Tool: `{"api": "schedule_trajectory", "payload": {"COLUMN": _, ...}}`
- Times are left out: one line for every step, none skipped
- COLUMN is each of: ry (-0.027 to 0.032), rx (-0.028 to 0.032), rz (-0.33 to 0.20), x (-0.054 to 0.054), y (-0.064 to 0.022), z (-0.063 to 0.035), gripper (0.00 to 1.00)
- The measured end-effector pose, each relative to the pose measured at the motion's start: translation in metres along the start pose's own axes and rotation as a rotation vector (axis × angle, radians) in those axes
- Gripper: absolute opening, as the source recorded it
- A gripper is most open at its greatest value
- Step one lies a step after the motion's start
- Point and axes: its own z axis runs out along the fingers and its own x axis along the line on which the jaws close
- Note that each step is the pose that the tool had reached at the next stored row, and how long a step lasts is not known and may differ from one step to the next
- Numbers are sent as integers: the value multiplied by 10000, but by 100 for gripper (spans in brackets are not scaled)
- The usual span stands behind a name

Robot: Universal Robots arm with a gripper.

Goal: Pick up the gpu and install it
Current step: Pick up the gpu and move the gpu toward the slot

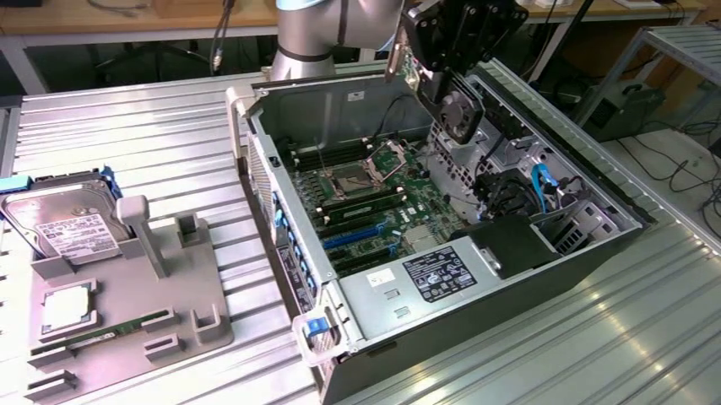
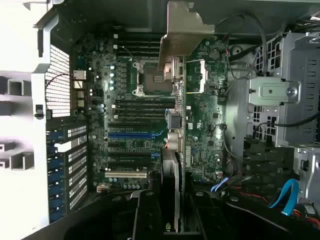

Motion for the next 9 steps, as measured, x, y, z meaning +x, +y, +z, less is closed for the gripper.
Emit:
{"api": "schedule_trajectory", "payload": {"ry": 0, "rx": 2, "rz": -1, "x": -49, "y": -1, "z": 1, "gripper": 27}}
{"api": "schedule_trajectory", "payload": {"ry": 0, "rx": 1, "rz": -1, "x": -49, "y": -1, "z": 1, "gripper": 27}}
{"api": "schedule_trajectory", "payload": {"ry": 0, "rx": 0, "rz": -1, "x": -49, "y": -1, "z": 1, "gripper": 27}}
{"api": "schedule_trajectory", "payload": {"ry": 0, "rx": 1, "rz": -1, "x": -49, "y": -1, "z": 1, "gripper": 27}}
{"api": "schedule_trajectory", "payload": {"ry": 0, "rx": 1, "rz": -1, "x": -49, "y": -1, "z": 1, "gripper": 27}}
{"api": "schedule_trajectory", "payload": {"ry": 0, "rx": 0, "rz": -1, "x": -49, "y": -1, "z": 1, "gripper": 27}}
{"api": "schedule_trajectory", "payload": {"ry": 0, "rx": 0, "rz": -1, "x": -49, "y": -1, "z": 1, "gripper": 27}}
{"api": "schedule_trajectory", "payload": {"ry": 0, "rx": 1, "rz": 0, "x": -49, "y": -1, "z": 1, "gripper": 27}}
{"api": "schedule_trajectory", "payload": {"ry": 0, "rx": 0, "rz": -1, "x": -49, "y": -1, "z": 1, "gripper": 27}}
